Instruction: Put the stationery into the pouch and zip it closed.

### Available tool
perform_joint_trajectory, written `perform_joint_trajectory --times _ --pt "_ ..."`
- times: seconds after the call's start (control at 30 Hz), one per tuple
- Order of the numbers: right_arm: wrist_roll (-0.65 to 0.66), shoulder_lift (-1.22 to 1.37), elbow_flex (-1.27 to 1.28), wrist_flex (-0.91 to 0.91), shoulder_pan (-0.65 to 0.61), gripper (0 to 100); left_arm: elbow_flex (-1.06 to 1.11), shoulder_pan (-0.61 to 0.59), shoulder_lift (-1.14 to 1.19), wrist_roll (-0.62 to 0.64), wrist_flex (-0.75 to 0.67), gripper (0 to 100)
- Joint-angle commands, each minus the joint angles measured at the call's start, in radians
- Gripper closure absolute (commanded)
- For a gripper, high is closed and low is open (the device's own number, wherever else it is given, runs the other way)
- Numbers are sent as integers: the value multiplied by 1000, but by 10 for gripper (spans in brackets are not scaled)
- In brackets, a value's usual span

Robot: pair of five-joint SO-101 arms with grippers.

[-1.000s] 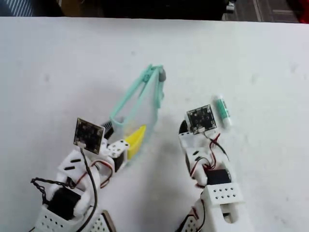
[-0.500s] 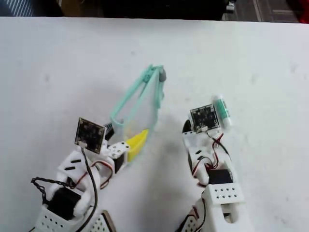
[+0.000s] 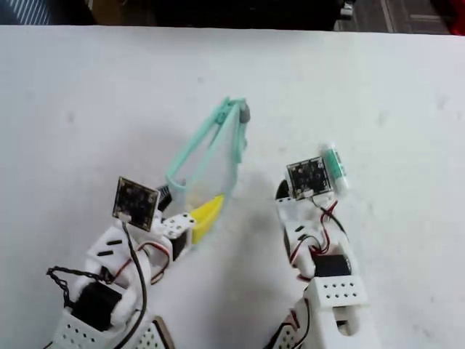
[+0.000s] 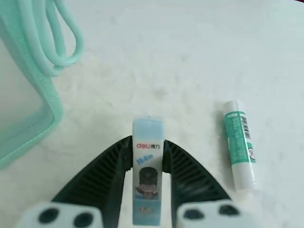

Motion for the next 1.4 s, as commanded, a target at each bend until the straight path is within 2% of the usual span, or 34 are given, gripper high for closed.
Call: perform_joint_trajectory --times 0.0,1.2,1.27,1.37 --pt "9 -16 -8 2 7 982 -14 15 -10 5 -5 722" --pt "9 -19 -34 4 13 982 -14 15 -10 5 -6 722" --pt "9 -21 -117 65 15 982 -14 15 -10 5 -6 722" --pt "9 -31 -339 289 5 982 -14 15 -10 5 -6 722"
